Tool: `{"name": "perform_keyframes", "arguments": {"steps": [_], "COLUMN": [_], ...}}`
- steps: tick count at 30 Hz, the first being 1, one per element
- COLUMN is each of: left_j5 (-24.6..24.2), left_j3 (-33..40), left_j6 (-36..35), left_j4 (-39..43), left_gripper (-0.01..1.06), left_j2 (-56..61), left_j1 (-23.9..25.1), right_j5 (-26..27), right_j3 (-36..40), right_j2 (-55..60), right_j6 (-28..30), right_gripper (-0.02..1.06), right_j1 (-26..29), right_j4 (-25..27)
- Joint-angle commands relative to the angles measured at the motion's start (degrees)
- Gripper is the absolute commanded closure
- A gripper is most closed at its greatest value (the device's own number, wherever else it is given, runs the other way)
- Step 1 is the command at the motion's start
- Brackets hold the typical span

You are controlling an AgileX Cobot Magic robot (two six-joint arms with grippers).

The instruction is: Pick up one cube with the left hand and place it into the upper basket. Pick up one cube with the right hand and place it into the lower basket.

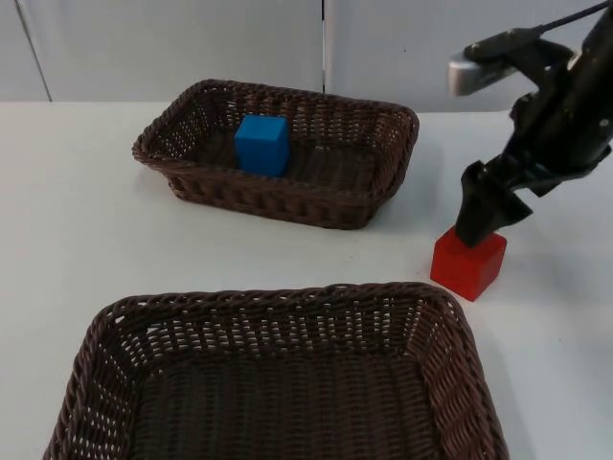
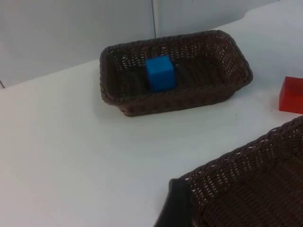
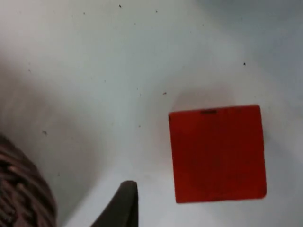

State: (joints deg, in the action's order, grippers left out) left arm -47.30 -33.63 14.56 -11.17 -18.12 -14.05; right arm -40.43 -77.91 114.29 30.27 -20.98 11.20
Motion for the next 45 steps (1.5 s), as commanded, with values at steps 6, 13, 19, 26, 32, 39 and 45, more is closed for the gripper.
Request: {"name": "perform_keyframes", "arguments": {"steps": [6,13,19,26,32,39,45], "left_j5": [0.0,-0.1,-0.1,-0.1,-0.1,-0.1,-0.4], "left_j3": [0.3,0.3,0.3,0.3,0.3,0.3,0.3], "left_j6": [0.1,0.1,0.1,0.1,0.1,0.1,0.1], "left_j4": [0.9,1.1,1.4,1.4,1.4,1.4,1.5], "left_gripper": [0.36,0.36,0.36,0.36,0.36,0.36,0.36], "left_j2": [0.2,0.2,0.2,0.2,0.2,0.2,0.2], "left_j1": [0.1,0.1,0.1,0.1,0.1,0.1,0.1], "right_j5": [-0.2,1.1,3.8,5.9,6.1,5.1,0.7], "right_j3": [-3.7,-3.8,-3.8,-3.8,-3.8,-3.8,-3.8], "right_j2": [5.4,8.1,10.1,11.5,11.5,11.1,8.8], "right_j6": [4.3,6.9,6.9,6.9,6.9,6.9,6.6], "right_gripper": [-0.01,-0.01,-0.01,-0.01,0.2,0.93,1.05], "right_j1": [-0.4,-1.1,-2.0,-2.1,-2.1,-2.1,-2.1], "right_j4": [0.8,1.0,1.0,0.9,0.9,0.9,-0.3]}}
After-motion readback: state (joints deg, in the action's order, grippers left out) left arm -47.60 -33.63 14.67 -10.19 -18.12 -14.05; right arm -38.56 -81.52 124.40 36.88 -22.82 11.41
